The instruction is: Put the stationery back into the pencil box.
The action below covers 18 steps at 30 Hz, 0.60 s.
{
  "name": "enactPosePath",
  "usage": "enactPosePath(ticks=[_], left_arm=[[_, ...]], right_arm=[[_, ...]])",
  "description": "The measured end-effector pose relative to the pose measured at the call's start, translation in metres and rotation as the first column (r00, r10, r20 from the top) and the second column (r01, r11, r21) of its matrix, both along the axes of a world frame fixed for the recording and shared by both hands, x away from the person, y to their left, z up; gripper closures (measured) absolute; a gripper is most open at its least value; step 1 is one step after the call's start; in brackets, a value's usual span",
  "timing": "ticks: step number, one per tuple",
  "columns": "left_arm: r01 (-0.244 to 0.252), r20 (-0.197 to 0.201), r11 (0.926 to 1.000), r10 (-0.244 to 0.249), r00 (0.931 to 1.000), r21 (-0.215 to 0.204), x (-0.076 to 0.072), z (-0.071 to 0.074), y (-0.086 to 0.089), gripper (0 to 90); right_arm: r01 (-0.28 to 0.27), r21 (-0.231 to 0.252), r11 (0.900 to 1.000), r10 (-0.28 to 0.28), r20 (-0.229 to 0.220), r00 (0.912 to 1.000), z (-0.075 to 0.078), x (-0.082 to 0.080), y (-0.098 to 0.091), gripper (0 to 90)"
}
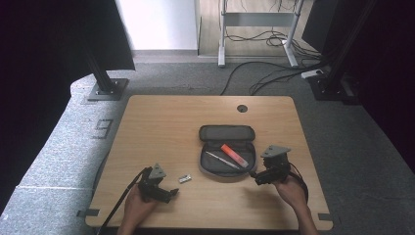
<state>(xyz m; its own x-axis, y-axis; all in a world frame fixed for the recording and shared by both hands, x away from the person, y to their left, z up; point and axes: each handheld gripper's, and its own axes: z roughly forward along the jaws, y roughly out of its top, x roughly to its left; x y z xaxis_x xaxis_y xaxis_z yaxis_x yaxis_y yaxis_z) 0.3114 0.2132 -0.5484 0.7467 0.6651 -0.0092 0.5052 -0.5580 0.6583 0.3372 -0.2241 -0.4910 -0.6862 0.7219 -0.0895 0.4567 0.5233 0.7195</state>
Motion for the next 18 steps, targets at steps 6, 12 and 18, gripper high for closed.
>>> enactPosePath(ticks=[6, 12, 18], left_arm=[[0.0, 0.0, 1.0, 0.0, 1.0, 0.0, 0.0, 0.0, 0.0, 0.0], [0.0, 0.0, 1.0, 0.0, 1.0, 0.0, 0.0, 0.0, 0.0, 0.0], [0.0, 0.0, 1.0, 0.0, 1.0, 0.0, 0.0, 0.0, 0.0, 0.0]], right_arm=[[0.058, 0.011, 0.9983, -0.058, -0.018, 0.9982, -0.014, -0.003, -0.015, 0.0], [0.107, 0.034, 0.9936, -0.105, -0.051, 0.9931, -0.032, -0.007, -0.024, 0.0], [0.138, 0.055, 0.9889, -0.133, -0.073, 0.9883, -0.052, -0.012, -0.029, 0.0]])
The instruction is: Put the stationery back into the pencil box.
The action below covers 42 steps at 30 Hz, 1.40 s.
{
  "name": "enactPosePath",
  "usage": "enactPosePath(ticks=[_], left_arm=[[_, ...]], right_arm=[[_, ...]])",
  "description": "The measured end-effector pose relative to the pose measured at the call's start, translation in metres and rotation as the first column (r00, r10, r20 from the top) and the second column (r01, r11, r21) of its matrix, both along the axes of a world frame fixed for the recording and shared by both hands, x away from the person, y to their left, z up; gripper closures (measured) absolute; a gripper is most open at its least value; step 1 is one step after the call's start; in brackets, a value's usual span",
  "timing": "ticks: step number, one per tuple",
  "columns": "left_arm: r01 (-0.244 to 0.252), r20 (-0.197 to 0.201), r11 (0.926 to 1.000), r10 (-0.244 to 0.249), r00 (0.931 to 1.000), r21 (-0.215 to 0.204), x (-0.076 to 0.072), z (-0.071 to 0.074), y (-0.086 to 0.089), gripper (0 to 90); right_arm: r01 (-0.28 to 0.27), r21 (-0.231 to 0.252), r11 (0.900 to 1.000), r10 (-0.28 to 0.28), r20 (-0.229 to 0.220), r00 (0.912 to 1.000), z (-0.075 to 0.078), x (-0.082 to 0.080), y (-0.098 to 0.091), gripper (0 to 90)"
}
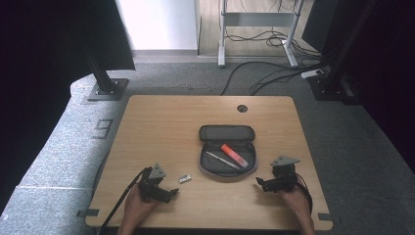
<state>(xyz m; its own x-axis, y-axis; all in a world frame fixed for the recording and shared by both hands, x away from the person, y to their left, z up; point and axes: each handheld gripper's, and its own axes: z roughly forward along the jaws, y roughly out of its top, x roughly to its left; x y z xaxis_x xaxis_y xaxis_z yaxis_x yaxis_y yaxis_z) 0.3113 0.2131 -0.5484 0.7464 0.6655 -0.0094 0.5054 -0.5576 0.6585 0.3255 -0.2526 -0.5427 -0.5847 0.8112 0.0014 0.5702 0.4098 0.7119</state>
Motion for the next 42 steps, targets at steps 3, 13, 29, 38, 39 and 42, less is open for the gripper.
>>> enactPosePath(ticks=[3, 13, 29, 38, 39, 42], left_arm=[[0.0, 0.0, 1.0, 0.0, 1.0, 0.0, 0.0, 0.0, 0.0, 0.0], [-0.007, -0.001, 1.0, 0.007, 1.0, 0.0, 0.0, 0.0, 0.0, 0.0], [-0.008, 0.0, 1.0, 0.008, 1.0, 0.0, 0.0, 0.0, 0.0, 0.0], [-0.005, 0.003, 0.9998, 0.005, 1.0, -0.017, 0.002, 0.003, 0.003, 8.9], [0.001, 0.001, 0.9998, -0.001, 1.0, -0.021, 0.002, 0.003, 0.003, 9.7], [0.027, 0.008, 0.9993, -0.027, 0.9996, -0.024, 0.002, 0.005, 0.0, 10.8]], right_arm=[[0.006, -0.011, 0.9999, -0.006, -0.007, 1.0, -0.007, -0.001, -0.002, 0.0], [0.013, 0.01, 0.9999, -0.013, -0.004, 0.9999, -0.014, -0.002, -0.006, 0.0], [0.012, 0.01, 0.9999, -0.012, -0.003, 0.9999, -0.014, -0.002, -0.006, 0.0], [0.012, 0.01, 0.9999, -0.012, -0.004, 0.9999, -0.014, -0.002, -0.006, 0.0], [0.012, 0.01, 0.9999, -0.012, -0.003, 0.9999, -0.014, -0.002, -0.006, 0.0], [0.012, 0.01, 0.9999, -0.012, -0.003, 0.9999, -0.014, -0.002, -0.006, 0.0]])
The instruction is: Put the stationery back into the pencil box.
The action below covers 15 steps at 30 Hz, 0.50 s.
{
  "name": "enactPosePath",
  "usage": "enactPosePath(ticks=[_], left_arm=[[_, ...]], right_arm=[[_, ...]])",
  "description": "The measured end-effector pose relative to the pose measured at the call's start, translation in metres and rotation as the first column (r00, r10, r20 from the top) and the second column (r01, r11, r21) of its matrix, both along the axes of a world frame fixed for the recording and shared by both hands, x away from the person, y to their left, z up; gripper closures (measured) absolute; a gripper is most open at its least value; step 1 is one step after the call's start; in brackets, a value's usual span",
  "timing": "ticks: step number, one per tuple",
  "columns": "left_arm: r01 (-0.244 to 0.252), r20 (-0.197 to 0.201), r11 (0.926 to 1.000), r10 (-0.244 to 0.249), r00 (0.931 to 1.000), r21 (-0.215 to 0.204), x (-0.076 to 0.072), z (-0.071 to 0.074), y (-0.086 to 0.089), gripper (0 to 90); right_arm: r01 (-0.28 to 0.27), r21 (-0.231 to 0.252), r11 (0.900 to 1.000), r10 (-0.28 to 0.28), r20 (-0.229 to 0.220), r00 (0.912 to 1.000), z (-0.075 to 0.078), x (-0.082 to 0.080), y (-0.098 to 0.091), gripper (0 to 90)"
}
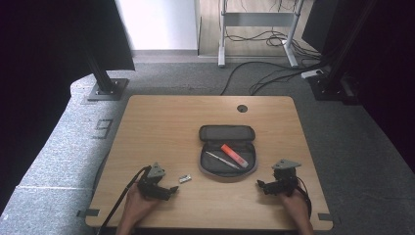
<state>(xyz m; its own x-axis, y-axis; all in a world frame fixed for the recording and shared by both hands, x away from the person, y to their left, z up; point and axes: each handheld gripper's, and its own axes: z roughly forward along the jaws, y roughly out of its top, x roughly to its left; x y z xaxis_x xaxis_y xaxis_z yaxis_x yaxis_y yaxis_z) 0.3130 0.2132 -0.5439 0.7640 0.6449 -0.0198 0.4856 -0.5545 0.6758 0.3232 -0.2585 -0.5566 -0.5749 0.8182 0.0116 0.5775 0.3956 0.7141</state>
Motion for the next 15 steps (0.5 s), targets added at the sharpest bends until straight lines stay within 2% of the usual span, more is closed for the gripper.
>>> enactPosePath(ticks=[6, 10, 12, 15], left_arm=[[0.045, 0.012, 0.9985, -0.044, 0.9989, -0.031, 0.0, 0.008, -0.006, 15.5], [0.069, 0.024, 0.9974, -0.069, 0.9973, -0.021, 0.0, 0.012, -0.012, 19.6], [0.071, 0.042, 0.9972, -0.07, 0.9967, -0.023, 0.0, 0.012, -0.013, 21.7], [0.077, 0.038, 0.9963, -0.075, 0.9965, -0.04, 0.001, 0.013, -0.012, 24.1]], right_arm=[[0.0, 0.0, 1.0, 0.0, 0.0, 1.0, 0.0, 0.0, 0.0, 0.0], [0.0, 0.0, 1.0, 0.0, 0.0, 1.0, 0.0, 0.0, 0.0, 0.0], [0.0, 0.0, 1.0, 0.0, 0.0, 1.0, 0.0, 0.0, 0.0, 0.0], [0.0, 0.0, 1.0, 0.0, 0.0, 1.0, 0.0, 0.0, 0.0, 0.0]])
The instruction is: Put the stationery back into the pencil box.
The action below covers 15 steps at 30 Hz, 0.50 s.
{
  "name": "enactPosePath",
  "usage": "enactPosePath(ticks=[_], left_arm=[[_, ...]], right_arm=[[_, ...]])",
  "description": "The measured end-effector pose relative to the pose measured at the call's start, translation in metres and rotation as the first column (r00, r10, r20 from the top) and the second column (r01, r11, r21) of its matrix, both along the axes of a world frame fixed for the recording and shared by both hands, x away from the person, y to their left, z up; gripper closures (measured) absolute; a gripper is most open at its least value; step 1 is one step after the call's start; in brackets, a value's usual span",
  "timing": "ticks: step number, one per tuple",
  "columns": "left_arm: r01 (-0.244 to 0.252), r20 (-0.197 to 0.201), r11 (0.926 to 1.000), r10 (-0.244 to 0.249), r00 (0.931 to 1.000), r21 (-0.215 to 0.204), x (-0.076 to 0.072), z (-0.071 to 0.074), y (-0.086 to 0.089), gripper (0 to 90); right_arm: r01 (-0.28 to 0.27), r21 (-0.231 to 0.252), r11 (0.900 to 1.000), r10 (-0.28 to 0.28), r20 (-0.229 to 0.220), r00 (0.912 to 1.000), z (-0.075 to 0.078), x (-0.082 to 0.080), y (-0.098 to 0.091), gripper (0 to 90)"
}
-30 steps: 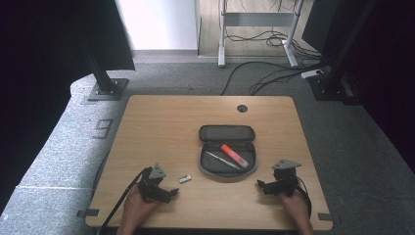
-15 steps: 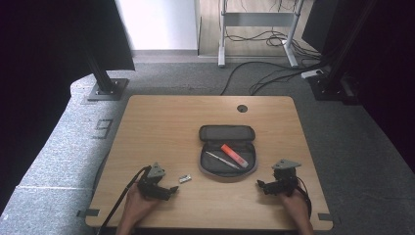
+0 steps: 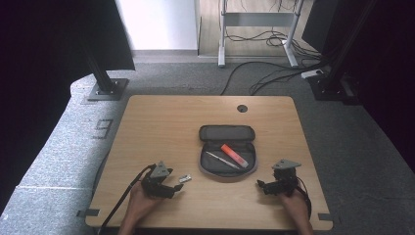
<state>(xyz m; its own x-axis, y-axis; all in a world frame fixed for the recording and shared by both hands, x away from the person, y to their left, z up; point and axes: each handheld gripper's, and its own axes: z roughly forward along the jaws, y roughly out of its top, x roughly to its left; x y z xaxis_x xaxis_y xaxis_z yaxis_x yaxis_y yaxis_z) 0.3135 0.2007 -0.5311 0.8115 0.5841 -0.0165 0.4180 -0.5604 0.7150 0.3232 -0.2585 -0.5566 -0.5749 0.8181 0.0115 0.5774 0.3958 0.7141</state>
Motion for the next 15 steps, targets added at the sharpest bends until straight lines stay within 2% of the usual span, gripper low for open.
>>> enactPosePath(ticks=[5, 15], left_arm=[[0.004, -0.004, 0.9994, -0.004, 1.0, -0.033, 0.003, 0.002, 0.002, 29.1], [0.048, -0.001, 0.9988, -0.048, 0.9988, -0.011, 0.008, 0.008, -0.009, 35.2]], right_arm=[[0.0, 0.0, 1.0, 0.0, 0.0, 1.0, 0.0, 0.0, 0.0, 0.0], [0.0, 0.0, 1.0, 0.0, 0.0, 1.0, 0.0, 0.0, 0.0, 0.0]])
